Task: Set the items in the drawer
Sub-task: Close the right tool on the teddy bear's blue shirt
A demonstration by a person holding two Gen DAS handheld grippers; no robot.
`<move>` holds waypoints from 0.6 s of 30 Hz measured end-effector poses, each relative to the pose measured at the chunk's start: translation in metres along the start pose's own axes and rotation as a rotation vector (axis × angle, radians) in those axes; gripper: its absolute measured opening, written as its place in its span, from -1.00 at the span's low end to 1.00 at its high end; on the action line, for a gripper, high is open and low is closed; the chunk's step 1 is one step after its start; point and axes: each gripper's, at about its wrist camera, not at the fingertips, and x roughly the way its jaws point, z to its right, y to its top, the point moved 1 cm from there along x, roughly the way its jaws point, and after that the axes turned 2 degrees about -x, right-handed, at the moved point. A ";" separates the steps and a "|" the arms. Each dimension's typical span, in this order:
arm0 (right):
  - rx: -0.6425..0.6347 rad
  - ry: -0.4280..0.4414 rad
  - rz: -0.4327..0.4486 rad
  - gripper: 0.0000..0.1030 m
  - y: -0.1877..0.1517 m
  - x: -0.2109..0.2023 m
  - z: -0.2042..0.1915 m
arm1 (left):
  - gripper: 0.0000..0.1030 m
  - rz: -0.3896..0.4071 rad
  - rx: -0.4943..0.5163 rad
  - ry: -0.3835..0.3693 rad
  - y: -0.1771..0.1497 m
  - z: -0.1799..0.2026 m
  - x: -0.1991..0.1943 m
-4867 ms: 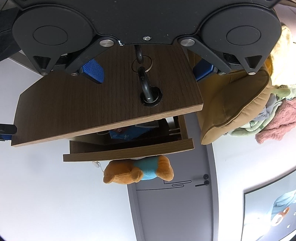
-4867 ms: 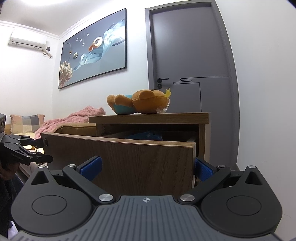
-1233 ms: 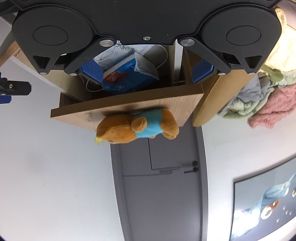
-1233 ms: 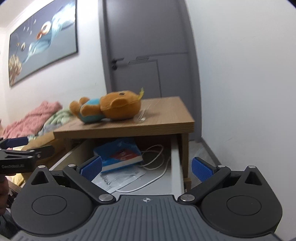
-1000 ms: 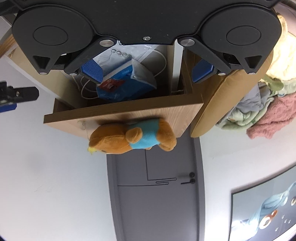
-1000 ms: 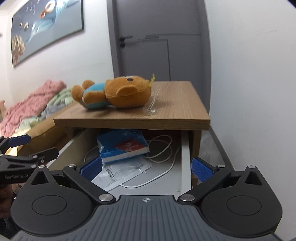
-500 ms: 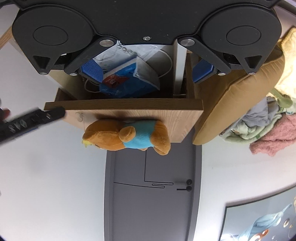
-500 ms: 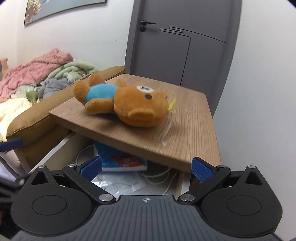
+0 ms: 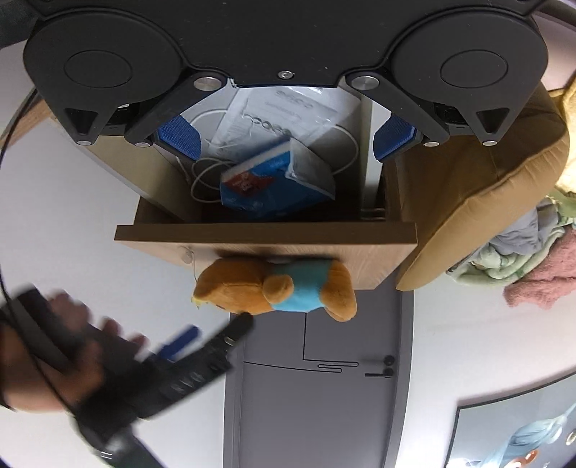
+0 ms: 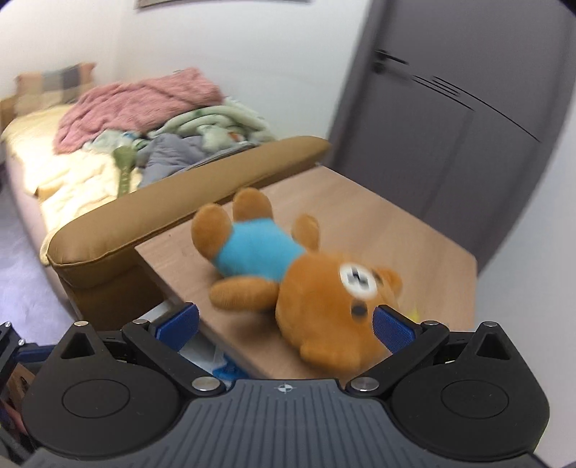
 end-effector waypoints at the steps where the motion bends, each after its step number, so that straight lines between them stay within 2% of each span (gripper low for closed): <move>1: -0.032 0.003 -0.009 1.00 0.007 0.006 0.000 | 0.97 0.008 -0.001 -0.004 -0.002 0.000 -0.001; 6: -0.135 0.047 -0.066 1.00 0.033 0.039 -0.010 | 0.97 0.059 -0.004 -0.032 -0.007 -0.002 -0.006; 10: -0.210 0.045 -0.139 1.00 0.048 0.063 -0.028 | 0.96 0.071 0.016 -0.048 -0.007 0.000 -0.006; 15: -0.233 0.040 -0.232 0.99 0.050 0.091 -0.042 | 0.97 0.070 -0.061 -0.090 -0.006 -0.010 -0.005; 18: -0.246 0.019 -0.247 0.99 0.048 0.101 -0.043 | 0.97 0.085 -0.062 -0.096 -0.008 -0.010 -0.008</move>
